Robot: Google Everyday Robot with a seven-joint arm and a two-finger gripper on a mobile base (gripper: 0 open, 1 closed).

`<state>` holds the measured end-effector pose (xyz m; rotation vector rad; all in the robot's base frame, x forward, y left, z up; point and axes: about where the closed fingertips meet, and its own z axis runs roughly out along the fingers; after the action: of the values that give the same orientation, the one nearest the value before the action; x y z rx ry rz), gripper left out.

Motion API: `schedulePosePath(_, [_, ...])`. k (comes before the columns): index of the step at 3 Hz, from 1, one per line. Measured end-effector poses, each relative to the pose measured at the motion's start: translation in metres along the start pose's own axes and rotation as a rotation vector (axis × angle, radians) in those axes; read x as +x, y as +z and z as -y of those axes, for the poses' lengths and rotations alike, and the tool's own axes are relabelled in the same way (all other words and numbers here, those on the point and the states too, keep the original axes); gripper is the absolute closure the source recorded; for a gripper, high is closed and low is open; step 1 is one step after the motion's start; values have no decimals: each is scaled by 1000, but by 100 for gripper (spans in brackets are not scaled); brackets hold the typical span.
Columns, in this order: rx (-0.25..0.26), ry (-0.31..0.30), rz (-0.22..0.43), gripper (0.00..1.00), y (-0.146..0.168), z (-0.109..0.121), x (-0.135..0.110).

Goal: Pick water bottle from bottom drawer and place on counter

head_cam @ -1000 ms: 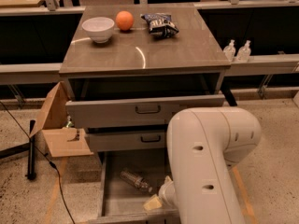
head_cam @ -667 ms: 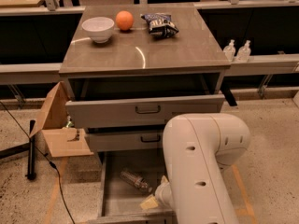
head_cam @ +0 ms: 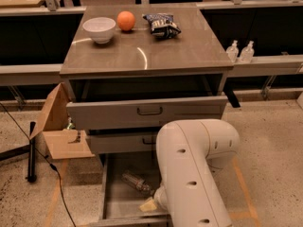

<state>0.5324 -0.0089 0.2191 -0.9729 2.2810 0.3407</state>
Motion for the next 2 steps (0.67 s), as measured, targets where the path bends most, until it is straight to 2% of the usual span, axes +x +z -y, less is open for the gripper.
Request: schedulePosePath(2, [-1, -11, 51, 0, 29, 6, -2])
